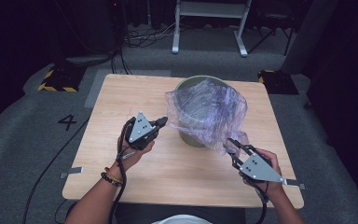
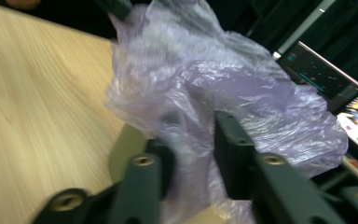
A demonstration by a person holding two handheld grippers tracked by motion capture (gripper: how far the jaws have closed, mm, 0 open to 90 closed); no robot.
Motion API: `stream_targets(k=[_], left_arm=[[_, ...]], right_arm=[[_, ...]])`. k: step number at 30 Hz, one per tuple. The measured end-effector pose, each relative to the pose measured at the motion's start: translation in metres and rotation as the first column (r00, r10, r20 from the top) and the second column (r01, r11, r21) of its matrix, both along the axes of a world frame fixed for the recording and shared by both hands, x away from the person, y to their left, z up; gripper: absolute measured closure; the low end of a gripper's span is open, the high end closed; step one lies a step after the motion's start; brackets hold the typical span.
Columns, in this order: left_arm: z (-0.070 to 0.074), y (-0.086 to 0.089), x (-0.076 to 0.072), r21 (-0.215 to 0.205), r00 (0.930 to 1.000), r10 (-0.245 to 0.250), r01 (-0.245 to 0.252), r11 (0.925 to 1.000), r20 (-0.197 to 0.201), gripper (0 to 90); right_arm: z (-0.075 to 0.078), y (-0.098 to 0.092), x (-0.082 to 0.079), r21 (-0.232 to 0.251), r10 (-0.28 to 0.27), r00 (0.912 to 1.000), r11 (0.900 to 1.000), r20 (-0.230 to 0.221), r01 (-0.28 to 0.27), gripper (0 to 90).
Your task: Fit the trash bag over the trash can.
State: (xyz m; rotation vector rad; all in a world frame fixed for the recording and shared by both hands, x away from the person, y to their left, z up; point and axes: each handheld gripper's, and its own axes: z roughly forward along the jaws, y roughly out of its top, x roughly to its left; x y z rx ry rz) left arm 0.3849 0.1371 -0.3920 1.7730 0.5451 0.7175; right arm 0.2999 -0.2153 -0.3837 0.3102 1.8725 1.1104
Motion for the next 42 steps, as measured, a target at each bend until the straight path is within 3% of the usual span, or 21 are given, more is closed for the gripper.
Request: stream_targets(k=[3,6,11,12,13,18,20,23,24,26,29,31,35,37,39,41,42], left_arm=[[0.0,0.002,0.002,-0.003,1.0,0.008,-0.008,1.0,0.0,90.0],[0.001,0.004,0.006,-0.001,0.9997,0.024,-0.024,0.9997,0.005,90.0],[0.001,0.009,0.011,0.005,0.9989,0.046,-0.046,0.9989,0.001,90.0],[0.001,0.009,0.011,0.005,0.9989,0.046,-0.046,0.9989,0.001,90.0],[0.0,0.011,0.013,0.012,0.9985,0.055,-0.055,0.9984,-0.002,90.0],[-0.002,0.013,0.018,0.026,0.9977,0.065,-0.064,0.9976,-0.02,90.0],[-0.003,0.014,0.02,0.034,0.9974,0.068,-0.067,0.9972,-0.022,90.0],[-0.005,0.016,0.024,0.043,0.997,0.068,-0.066,0.9969,-0.036,90.0],[-0.006,0.016,0.026,0.052,0.9969,0.066,-0.064,0.9966,-0.043,90.0],[-0.007,0.014,0.027,0.066,0.9969,0.052,-0.048,0.9967,-0.059,90.0],[-0.011,0.008,0.029,0.116,0.9971,0.047,-0.04,0.9925,-0.06,90.0],[-0.014,0.004,0.032,0.131,0.9966,0.048,-0.039,0.9906,-0.067,90.0],[-0.024,-0.005,0.039,0.163,0.9939,0.033,-0.015,0.9866,-0.106,90.0],[-0.029,-0.011,0.041,0.193,0.9935,0.031,-0.009,0.9812,-0.11,90.0],[-0.031,-0.012,0.042,0.178,0.9929,0.037,-0.017,0.9839,-0.113,87.2],[-0.026,-0.006,0.042,0.104,0.9928,0.032,-0.02,0.9944,-0.116,65.0],[-0.026,-0.006,0.042,0.104,0.9928,0.032,-0.02,0.9944,-0.116,59.5]], right_arm=[[0.012,-0.009,0.003,0.08,0.035,0.9989,0.996,-0.03,-0.032,89.5],[0.026,-0.018,0.01,0.167,0.046,0.9972,0.985,-0.058,-0.036,90.0],[0.051,-0.036,0.037,0.287,-0.044,0.9964,0.956,-0.073,0.063,90.0],[0.051,-0.036,0.037,0.287,-0.044,0.9964,0.956,-0.073,0.063,90.0],[0.057,-0.043,0.055,0.313,-0.088,0.9907,0.943,-0.104,0.116,90.0],[0.06,-0.053,0.099,0.347,-0.129,0.973,0.918,-0.191,0.19,90.0],[0.061,-0.055,0.115,0.347,-0.124,0.9646,0.916,-0.232,0.202,90.0],[0.06,-0.056,0.13,0.341,-0.137,0.9571,0.914,-0.255,0.222,90.0],[0.057,-0.058,0.146,0.346,-0.136,0.9416,0.906,-0.308,0.244,90.0],[0.054,-0.06,0.155,0.334,-0.135,0.93,0.908,-0.342,0.255,90.0],[0.044,-0.063,0.168,0.31,-0.173,0.908,0.902,-0.381,0.302,90.0],[0.039,-0.066,0.175,0.319,-0.169,0.8998,0.895,-0.402,0.311,90.0],[0.026,-0.07,0.187,0.325,-0.171,0.8747,0.882,-0.454,0.341,90.0],[0.019,-0.07,0.192,0.33,-0.162,0.8645,0.878,-0.476,0.346,90.0],[0.016,-0.07,0.194,0.343,-0.144,0.8649,0.877,-0.481,0.337,90.0],[0.016,-0.07,0.194,0.358,-0.131,0.8698,0.874,-0.476,0.328,90.0],[0.018,-0.069,0.194,0.372,-0.114,0.8745,0.873,-0.471,0.315,90.0]])
